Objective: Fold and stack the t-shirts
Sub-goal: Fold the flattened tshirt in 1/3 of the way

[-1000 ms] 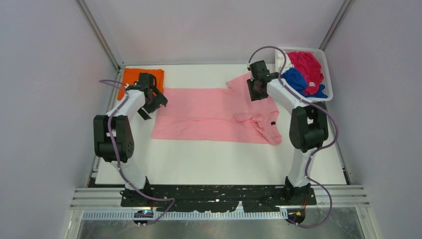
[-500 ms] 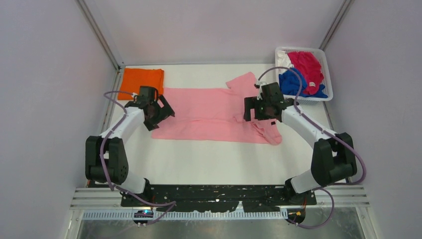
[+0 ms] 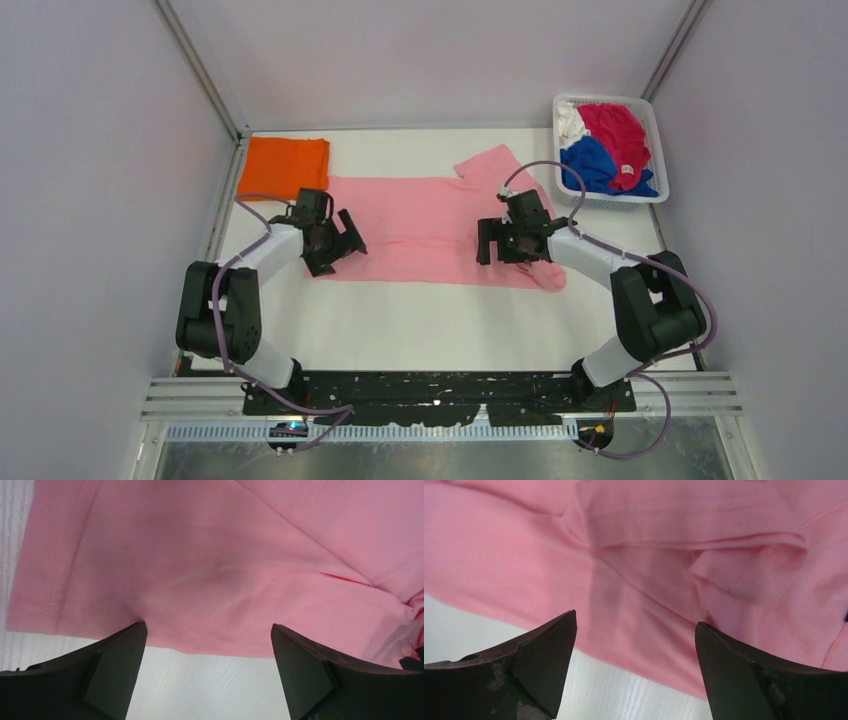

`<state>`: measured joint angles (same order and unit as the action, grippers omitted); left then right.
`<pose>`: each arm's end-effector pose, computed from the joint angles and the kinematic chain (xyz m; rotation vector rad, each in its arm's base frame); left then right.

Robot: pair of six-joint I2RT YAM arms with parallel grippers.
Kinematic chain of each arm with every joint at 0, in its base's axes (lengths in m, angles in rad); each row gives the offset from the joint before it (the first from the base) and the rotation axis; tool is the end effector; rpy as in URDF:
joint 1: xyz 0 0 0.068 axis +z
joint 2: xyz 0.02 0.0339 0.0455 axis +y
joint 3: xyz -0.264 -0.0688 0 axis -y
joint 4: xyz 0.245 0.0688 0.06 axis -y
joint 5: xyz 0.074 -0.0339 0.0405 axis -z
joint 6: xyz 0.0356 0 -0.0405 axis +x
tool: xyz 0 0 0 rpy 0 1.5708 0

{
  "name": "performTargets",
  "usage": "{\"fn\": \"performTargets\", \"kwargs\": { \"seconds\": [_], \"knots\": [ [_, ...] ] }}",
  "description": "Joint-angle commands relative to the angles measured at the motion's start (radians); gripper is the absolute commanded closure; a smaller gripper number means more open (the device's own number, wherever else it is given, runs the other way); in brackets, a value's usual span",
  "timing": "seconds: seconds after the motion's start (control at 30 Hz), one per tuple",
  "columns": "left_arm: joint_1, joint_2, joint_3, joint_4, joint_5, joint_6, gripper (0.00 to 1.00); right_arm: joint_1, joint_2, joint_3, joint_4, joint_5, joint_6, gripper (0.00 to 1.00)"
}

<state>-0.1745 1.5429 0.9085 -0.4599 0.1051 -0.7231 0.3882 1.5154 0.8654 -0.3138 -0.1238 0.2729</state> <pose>0.2906 -0.0550 0.1833 -0.7051 2.6345 -0.4166 0.2752 0.1173 0.1868 -0.1983 2.5689 0.4129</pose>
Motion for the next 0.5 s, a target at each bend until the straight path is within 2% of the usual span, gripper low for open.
{"fn": "performTargets", "kwargs": {
  "seconds": [0.0, 0.07, 0.2, 0.37, 0.47],
  "knots": [
    [0.016, 0.042, 0.028, 0.021, -0.030, 0.029, 0.00, -0.049, 0.117, 0.118, 0.078, 0.173, 0.007, 0.05],
    [0.027, 0.053, 0.029, 0.018, -0.028, 0.032, 0.00, -0.088, 0.173, 0.173, 0.053, 0.227, 0.014, 0.05],
    [0.047, 0.055, 0.023, 0.020, -0.034, 0.035, 0.00, -0.137, 0.210, 0.240, 0.117, 0.327, 0.004, 0.05],
    [0.057, 0.053, 0.022, 0.012, -0.047, 0.039, 0.00, -0.169, 0.210, 0.344, 0.092, 0.308, -0.021, 0.05],
    [0.057, 0.048, 0.021, 0.010, -0.048, 0.039, 0.00, -0.168, 0.155, 0.314, 0.078, 0.235, -0.008, 0.05]
  ]
}}
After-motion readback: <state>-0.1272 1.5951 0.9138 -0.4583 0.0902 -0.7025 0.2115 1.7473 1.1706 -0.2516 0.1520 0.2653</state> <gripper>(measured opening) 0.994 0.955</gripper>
